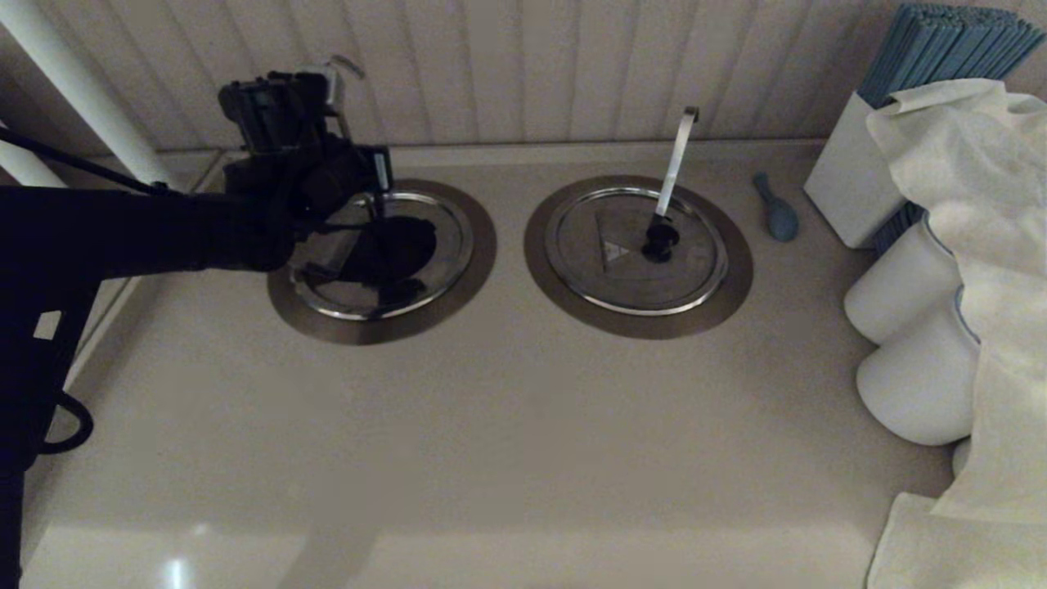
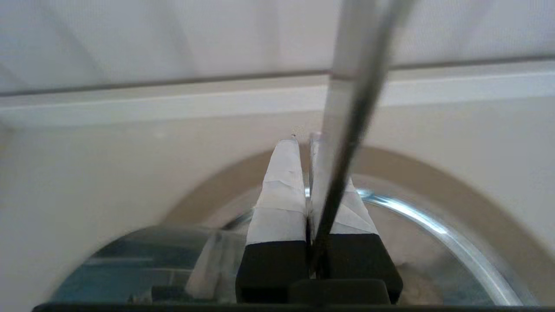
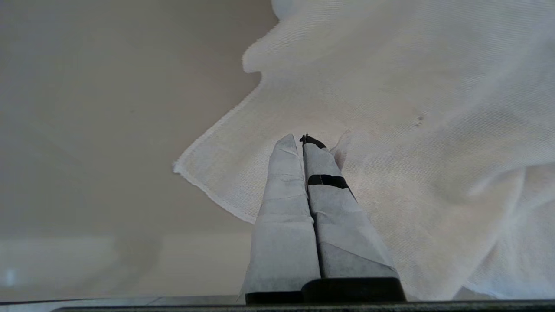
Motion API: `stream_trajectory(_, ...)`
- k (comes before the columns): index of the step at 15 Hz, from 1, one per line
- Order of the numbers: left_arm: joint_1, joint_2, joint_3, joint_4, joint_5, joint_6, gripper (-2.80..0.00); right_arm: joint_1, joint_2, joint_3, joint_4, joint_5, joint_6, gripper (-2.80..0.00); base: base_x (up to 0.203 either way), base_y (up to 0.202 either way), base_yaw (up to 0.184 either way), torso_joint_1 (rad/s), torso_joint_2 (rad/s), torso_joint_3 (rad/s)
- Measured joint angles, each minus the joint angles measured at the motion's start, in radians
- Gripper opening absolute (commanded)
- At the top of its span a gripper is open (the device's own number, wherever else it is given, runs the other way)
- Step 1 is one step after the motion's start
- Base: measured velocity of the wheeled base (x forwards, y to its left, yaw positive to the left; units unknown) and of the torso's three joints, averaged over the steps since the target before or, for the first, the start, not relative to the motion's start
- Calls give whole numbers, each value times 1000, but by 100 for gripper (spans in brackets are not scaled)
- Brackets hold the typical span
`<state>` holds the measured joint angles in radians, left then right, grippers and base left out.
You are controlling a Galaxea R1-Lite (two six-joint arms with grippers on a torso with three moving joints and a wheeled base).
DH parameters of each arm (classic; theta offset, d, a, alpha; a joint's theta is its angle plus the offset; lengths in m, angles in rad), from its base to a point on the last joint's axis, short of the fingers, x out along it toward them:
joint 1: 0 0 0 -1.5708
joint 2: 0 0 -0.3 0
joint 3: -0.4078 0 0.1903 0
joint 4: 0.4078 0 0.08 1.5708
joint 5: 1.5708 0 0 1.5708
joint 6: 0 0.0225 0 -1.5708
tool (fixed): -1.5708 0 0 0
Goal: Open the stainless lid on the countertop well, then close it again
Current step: Stir with a spoon
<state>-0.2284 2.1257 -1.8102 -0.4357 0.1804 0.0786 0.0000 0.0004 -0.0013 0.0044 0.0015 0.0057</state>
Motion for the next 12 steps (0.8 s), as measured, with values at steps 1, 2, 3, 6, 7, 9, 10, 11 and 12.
stream_trajectory(1, -12, 3, 0, 5, -1, -20, -280, 0, 0, 0, 0, 0, 0, -280, 0, 0, 0, 0, 0, 0)
stream_trajectory(2, -18, 4, 0, 7, -4, -37, -280, 0, 0, 0, 0, -1, 0, -280, 0, 0, 0, 0, 0, 0)
stream_trajectory(3, -24, 3, 0, 14, -7, -45, -280, 0, 0, 0, 0, 0, 0, -280, 0, 0, 0, 0, 0, 0)
stream_trajectory(6, -34, -4, 5, 53, -10, -64, -280, 0, 0, 0, 0, 0, 0, -280, 0, 0, 0, 0, 0, 0)
stream_trajectory(7, -36, -6, 9, 53, -12, -65, -280, 0, 0, 0, 0, 0, 0, -280, 0, 0, 0, 0, 0, 0)
stream_trajectory(9, -43, -14, 34, 55, -25, -65, -280, 0, 0, 0, 0, 0, 0, -280, 0, 0, 0, 0, 0, 0)
stream_trajectory(10, -49, -20, 51, 56, -43, -65, -280, 0, 0, 0, 0, 0, 0, -280, 0, 0, 0, 0, 0, 0)
stream_trajectory(11, -54, -27, 64, 56, -56, -64, -280, 0, 0, 0, 0, 0, 0, -280, 0, 0, 0, 0, 0, 0)
stream_trajectory(12, -58, -35, 80, 57, -65, -63, -280, 0, 0, 0, 0, 0, 0, -280, 0, 0, 0, 0, 0, 0)
